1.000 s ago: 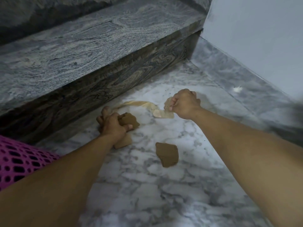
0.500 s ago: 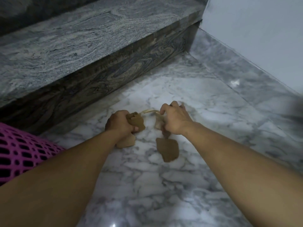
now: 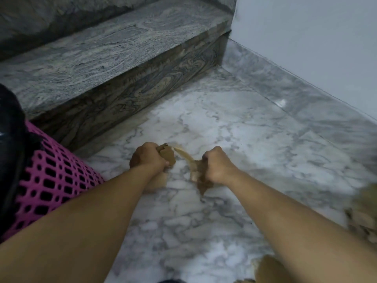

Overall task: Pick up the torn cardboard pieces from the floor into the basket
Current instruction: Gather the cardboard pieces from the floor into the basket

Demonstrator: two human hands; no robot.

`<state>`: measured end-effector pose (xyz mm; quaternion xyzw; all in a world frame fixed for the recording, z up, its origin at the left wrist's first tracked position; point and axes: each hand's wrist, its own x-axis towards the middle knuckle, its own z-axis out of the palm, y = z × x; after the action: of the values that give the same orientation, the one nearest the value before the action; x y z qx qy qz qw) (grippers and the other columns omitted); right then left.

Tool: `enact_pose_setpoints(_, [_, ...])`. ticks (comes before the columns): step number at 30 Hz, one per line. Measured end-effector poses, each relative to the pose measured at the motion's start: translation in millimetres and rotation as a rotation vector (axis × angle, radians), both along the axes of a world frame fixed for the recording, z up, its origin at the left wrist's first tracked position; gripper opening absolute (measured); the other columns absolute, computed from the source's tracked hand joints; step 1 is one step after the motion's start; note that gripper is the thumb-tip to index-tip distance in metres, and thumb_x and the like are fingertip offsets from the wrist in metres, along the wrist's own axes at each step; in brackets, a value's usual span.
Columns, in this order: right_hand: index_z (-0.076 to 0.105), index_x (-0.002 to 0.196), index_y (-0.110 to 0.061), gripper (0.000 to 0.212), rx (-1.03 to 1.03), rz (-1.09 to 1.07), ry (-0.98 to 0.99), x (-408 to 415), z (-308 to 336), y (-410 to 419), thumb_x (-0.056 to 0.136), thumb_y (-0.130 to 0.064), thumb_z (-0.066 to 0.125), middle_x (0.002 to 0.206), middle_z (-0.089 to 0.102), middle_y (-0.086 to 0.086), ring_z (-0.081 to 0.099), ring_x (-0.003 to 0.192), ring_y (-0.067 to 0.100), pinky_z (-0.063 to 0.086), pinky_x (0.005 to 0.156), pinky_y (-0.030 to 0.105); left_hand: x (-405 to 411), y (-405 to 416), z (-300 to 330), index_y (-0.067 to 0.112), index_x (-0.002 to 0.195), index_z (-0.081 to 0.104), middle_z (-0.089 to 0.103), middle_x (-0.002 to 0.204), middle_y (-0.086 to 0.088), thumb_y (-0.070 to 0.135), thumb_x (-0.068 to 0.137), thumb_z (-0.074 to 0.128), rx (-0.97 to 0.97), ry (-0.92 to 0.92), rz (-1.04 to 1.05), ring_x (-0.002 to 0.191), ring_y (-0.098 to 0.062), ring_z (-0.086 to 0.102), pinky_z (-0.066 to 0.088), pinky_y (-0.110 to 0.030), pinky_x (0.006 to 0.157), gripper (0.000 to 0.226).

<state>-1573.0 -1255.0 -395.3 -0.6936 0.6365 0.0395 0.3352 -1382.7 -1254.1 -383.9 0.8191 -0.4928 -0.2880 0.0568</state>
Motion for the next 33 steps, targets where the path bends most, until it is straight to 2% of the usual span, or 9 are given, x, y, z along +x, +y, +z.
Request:
enact_pose_setpoints(3, [0.057,0.113,-0.005,0.034,-0.03,-0.048,0.009,6.1,-12.8,23.8,0.081,-0.009,0.07,0.122,0.039,0.01,0.059,0.095,0.03,0.049,0.083,0.031,0.4,17.7,1.5,0.017,0.105,0.068,0.064,0.087,-0.005,0.024,0.072,0.083,0.048,0.014,-0.018,0.078,-0.023,0.058,0.049,-0.028,0.071,0.037])
enact_pose_setpoints(9, [0.055,0.109,-0.012,0.033,0.091,-0.124,-0.138,0.9,13.7,43.7,0.078,-0.008,0.068,0.112,0.058,0.009,0.058,0.1,0.027,0.049,0.077,0.03,3.3,37.4,33.5,0.012,0.093,0.067,0.068,0.094,-0.008,0.026,0.068,0.086,0.086,0.153,-0.046,0.086,-0.025,0.062,0.05,-0.031,0.075,0.034])
enact_pose_setpoints(14, [0.054,0.096,-0.018,0.032,-0.023,-0.244,-0.293,-5.3,80.0,51.7,0.075,-0.015,0.078,0.1,0.056,0.004,0.056,0.092,0.024,0.042,0.071,0.025,-4.4,44.6,101.9,0.007,0.083,0.06,0.061,0.088,-0.004,0.009,0.073,0.082,0.019,0.333,0.003,0.082,-0.018,0.053,0.045,-0.026,0.073,0.025])
enact_pose_setpoints(16, [0.053,0.096,-0.017,0.035,-0.075,-0.247,-0.322,-6.0,114.6,56.5,0.075,-0.016,0.08,0.099,0.053,0.003,0.053,0.089,0.022,0.041,0.07,0.024,-6.5,50.3,133.1,0.009,0.08,0.058,0.06,0.085,-0.003,0.012,0.072,0.084,-0.033,0.338,-0.02,0.084,-0.018,0.055,0.05,-0.027,0.078,0.027])
enact_pose_setpoints(19, [0.054,0.094,-0.016,0.032,-0.113,-0.268,-0.371,-2.4,166.8,64.0,0.074,-0.011,0.079,0.091,0.054,0.005,0.052,0.076,0.021,0.042,0.058,0.025,-3.2,58.9,185.3,0.008,0.09,0.067,0.069,0.093,-0.007,0.014,0.068,0.085,-0.136,0.334,-0.064,0.088,-0.021,0.064,0.054,-0.035,0.085,0.029])
enact_pose_setpoints(22, [0.055,0.09,-0.016,0.03,-0.158,-0.266,-0.422,11.5,231.7,80.9,0.073,-0.007,0.078,0.084,0.053,0.007,0.049,0.064,0.019,0.042,0.046,0.024,10.6,75.9,252.2,0.008,0.102,0.064,0.064,0.095,-0.008,0.014,0.078,0.078,-0.256,0.321,-0.076,0.089,-0.023,0.061,0.052,-0.035,0.084,0.029])
enact_pose_setpoints(26, [0.057,0.085,-0.014,0.032,-0.236,-0.223,-0.515,42.5,309.6,100.8,0.069,-0.01,0.084,0.081,0.058,0.008,0.053,0.061,0.019,0.045,0.046,0.027,45.1,110.0,326.7,0.003,0.118,0.058,0.062,0.109,-0.009,0.018,0.081,0.076,-0.37,0.274,-0.035,0.1,-0.026,0.062,0.053,-0.036,0.089,0.044])
enact_pose_setpoints(29, [0.054,0.088,-0.014,0.039,-0.219,-0.153,-0.575,81.7,345.0,120.7,0.069,-0.012,0.087,0.086,0.057,0.009,0.056,0.07,0.019,0.047,0.049,0.028,83.4,140.1,355.0,0.003,0.129,0.053,0.056,0.106,-0.007,0.02,0.081,0.076,-0.397,0.22,0.033,0.101,-0.025,0.059,0.049,-0.032,0.085,0.056])
enact_pose_setpoints(33, [0.051,0.083,-0.012,0.038,-0.181,-0.092,-0.606,151.0,353.1,141.0,0.07,-0.011,0.087,0.085,0.058,0.007,0.057,0.061,0.014,0.05,0.041,0.022,140.8,170.4,358.4,0.006,0.127,0.054,0.054,0.102,-0.006,0.019,0.081,0.075,-0.359,0.19,0.131,0.091,-0.023,0.055,0.047,-0.032,0.077,0.051])
